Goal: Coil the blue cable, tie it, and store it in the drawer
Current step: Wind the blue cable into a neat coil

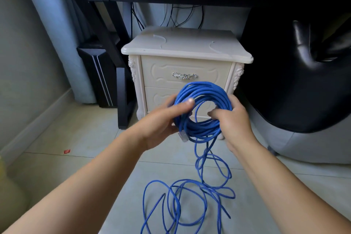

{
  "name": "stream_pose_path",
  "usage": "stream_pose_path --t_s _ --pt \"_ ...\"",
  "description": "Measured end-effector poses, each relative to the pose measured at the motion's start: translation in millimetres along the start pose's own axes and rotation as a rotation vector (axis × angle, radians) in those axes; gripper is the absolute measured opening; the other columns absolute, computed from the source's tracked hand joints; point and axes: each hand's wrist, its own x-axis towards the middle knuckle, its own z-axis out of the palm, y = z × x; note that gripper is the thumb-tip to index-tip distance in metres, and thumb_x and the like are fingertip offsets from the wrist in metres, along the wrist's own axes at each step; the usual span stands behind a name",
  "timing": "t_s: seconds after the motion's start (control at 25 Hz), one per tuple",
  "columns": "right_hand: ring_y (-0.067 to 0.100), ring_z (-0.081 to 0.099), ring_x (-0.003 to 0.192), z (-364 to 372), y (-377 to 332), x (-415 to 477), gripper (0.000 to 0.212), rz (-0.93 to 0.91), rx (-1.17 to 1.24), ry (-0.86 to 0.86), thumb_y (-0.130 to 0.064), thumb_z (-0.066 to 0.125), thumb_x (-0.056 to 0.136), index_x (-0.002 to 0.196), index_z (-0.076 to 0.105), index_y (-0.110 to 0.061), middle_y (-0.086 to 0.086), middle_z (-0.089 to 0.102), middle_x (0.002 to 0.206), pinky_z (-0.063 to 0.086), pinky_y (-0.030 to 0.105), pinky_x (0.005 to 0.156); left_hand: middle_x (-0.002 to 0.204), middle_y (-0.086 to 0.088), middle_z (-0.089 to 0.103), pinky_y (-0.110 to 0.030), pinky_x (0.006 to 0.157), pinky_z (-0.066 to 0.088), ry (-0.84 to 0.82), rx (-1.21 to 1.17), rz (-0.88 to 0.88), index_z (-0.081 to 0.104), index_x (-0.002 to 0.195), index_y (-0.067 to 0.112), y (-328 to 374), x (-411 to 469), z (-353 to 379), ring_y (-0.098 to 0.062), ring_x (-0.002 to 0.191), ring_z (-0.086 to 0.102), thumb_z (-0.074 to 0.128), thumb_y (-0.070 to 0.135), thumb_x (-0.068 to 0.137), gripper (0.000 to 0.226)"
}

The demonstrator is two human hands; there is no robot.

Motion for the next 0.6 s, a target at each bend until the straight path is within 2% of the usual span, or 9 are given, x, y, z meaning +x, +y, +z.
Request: stream_pose_path --t_s 0.08,0.16,0.2,0.28,0.32,0.4,0.48,0.52,0.6 --pt "0.024 0.060 0.074 -2 0 5 0.026 0.116 0.146 0.009 -0.002 0.059 0.067 0.081 0.055 -0.023 0.010 0.057 0.085 0.036 0.022 0.046 0.114 -0.007 0.070 -0.044 0.100 0.048 0.060 -0.197 -0.060 0.065 0.122 0.021 -4 6 -1 -0.021 0.105 0.065 0.051 0.062 0.088 0.055" --pt "0.028 0.064 0.075 -7 -1 11 0.025 0.230 0.366 -0.001 0.008 0.052 0.074 0.083 0.052 -0.015 0.016 0.055 0.091 0.041 0.022 0.039 0.117 -0.017 0.068 -0.045 0.098 0.049 0.146 -0.250 -0.152 0.062 0.123 0.008 -13 13 2 -0.027 0.102 0.065 0.039 0.042 0.101 0.046" --pt "0.028 0.063 0.072 -9 -2 15 0.025 0.266 0.484 -0.013 0.012 0.049 0.076 0.082 0.049 -0.012 0.017 0.053 0.088 0.046 0.024 0.040 0.118 -0.017 0.068 -0.041 0.096 0.050 0.155 -0.155 -0.171 0.063 0.121 0.007 -19 15 5 -0.024 0.103 0.066 0.040 0.025 0.101 0.035" --pt "0.026 0.061 0.068 -12 -4 18 0.026 0.308 0.638 -0.030 0.015 0.042 0.080 0.077 0.046 -0.010 0.013 0.050 0.076 0.055 0.029 0.050 0.116 -0.005 0.069 -0.029 0.094 0.049 0.088 0.210 -0.080 0.064 0.116 0.013 -32 14 11 -0.013 0.107 0.063 0.049 0.003 0.093 0.028" --pt "0.025 0.062 0.068 -13 -4 17 0.026 0.323 0.675 -0.040 0.014 0.040 0.081 0.078 0.048 -0.010 0.012 0.051 0.075 0.057 0.031 0.056 0.118 -0.001 0.067 -0.026 0.094 0.048 0.036 0.449 0.017 0.063 0.117 0.016 -37 14 15 -0.010 0.109 0.061 0.058 0.003 0.088 0.032" --pt "0.028 0.062 0.072 -13 -6 13 0.025 0.351 0.730 -0.061 0.013 0.038 0.083 0.086 0.053 -0.007 0.014 0.054 0.075 0.058 0.040 0.068 0.121 0.001 0.057 -0.026 0.095 0.046 0.019 0.961 0.204 0.061 0.122 0.021 -50 17 21 -0.012 0.111 0.054 0.077 0.020 0.078 0.047" --pt "0.031 0.061 0.076 -14 -10 9 0.026 0.376 0.760 -0.064 0.012 0.037 0.084 0.087 0.056 -0.005 0.015 0.054 0.076 0.055 0.051 0.086 0.114 -0.004 0.057 -0.033 0.092 0.046 0.076 1.226 0.355 0.066 0.114 0.017 -56 24 25 -0.022 0.105 0.054 0.076 0.024 0.078 0.038" --pt "0.031 0.061 0.078 -15 -13 8 0.027 0.382 0.753 -0.062 0.013 0.037 0.084 0.087 0.056 -0.005 0.015 0.053 0.077 0.051 0.053 0.092 0.108 -0.007 0.061 -0.035 0.087 0.049 0.124 1.203 0.384 0.070 0.105 0.014 -54 25 26 -0.026 0.099 0.058 0.071 0.016 0.080 0.025" --pt "0.030 0.060 0.079 -22 -16 9 0.027 0.384 0.709 -0.067 0.013 0.037 0.083 0.085 0.054 -0.008 0.013 0.053 0.077 0.049 0.052 0.095 0.093 -0.007 0.069 -0.035 0.077 0.058 0.208 0.792 0.209 0.070 0.090 0.015 -40 25 21 -0.022 0.084 0.067 0.059 0.001 0.085 0.019"
